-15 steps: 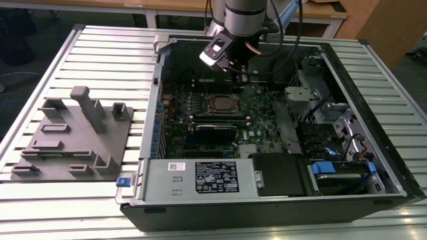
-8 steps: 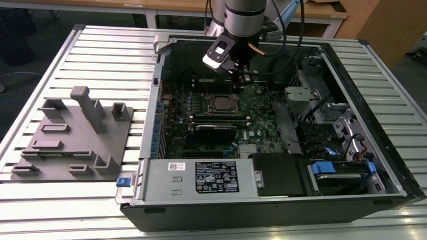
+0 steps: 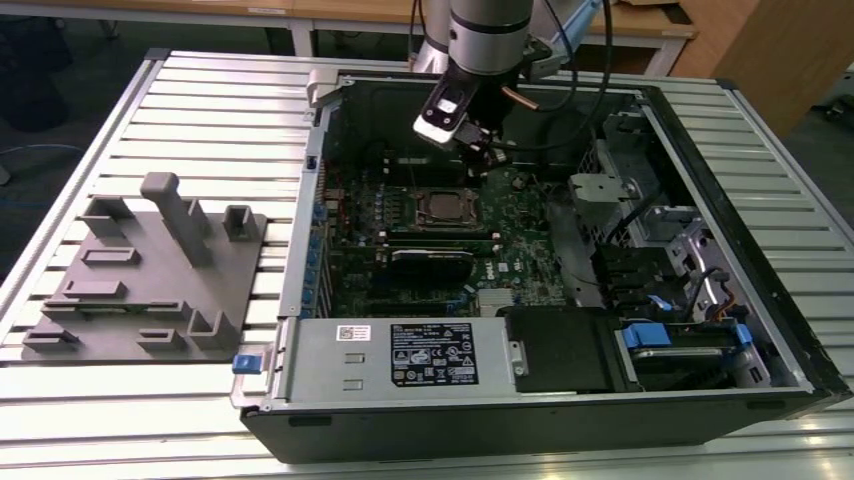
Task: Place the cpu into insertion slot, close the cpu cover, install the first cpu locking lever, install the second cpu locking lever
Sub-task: 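Close the cpu cover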
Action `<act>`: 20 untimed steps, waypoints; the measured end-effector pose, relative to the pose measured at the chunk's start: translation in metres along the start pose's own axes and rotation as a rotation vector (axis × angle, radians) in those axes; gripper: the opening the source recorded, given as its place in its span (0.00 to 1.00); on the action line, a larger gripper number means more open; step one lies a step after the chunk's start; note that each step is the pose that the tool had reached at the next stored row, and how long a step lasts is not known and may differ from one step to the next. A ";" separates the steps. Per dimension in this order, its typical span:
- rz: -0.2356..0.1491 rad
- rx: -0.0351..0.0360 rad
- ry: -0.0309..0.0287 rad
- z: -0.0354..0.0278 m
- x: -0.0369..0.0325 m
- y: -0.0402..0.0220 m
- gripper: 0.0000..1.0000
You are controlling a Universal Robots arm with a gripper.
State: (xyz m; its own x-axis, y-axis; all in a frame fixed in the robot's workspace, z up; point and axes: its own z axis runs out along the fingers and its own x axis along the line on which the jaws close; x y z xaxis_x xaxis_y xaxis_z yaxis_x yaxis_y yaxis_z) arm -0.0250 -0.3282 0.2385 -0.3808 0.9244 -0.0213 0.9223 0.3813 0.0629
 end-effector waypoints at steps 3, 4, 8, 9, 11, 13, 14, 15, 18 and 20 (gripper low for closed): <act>-0.053 -0.0011 0.0033 0.0006 0.0000 0.0000 0.10; -0.070 -0.0014 0.0043 0.0008 0.0000 0.0000 0.10; -0.137 -0.0030 0.0086 0.0016 0.0000 -0.0001 0.10; -0.153 -0.0032 0.0096 0.0018 0.0000 -0.0001 0.10; -0.186 -0.0039 0.0117 0.0023 0.0000 -0.0002 0.10; -0.221 -0.0046 0.0138 0.0027 0.0000 -0.0002 0.10; -0.238 -0.0051 0.0150 0.0030 0.0000 -0.0002 0.10; -0.256 -0.0054 0.0161 0.0032 0.0001 -0.0002 0.10; -0.307 -0.0065 0.0193 0.0038 0.0001 -0.0002 0.10; -0.330 -0.0071 0.0207 0.0040 0.0001 -0.0002 0.10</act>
State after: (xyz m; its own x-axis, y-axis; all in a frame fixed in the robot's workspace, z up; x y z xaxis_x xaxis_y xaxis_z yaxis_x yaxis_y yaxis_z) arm -0.0250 -0.3281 0.2345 -0.6600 0.7510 -0.0214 0.7487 0.6599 0.0629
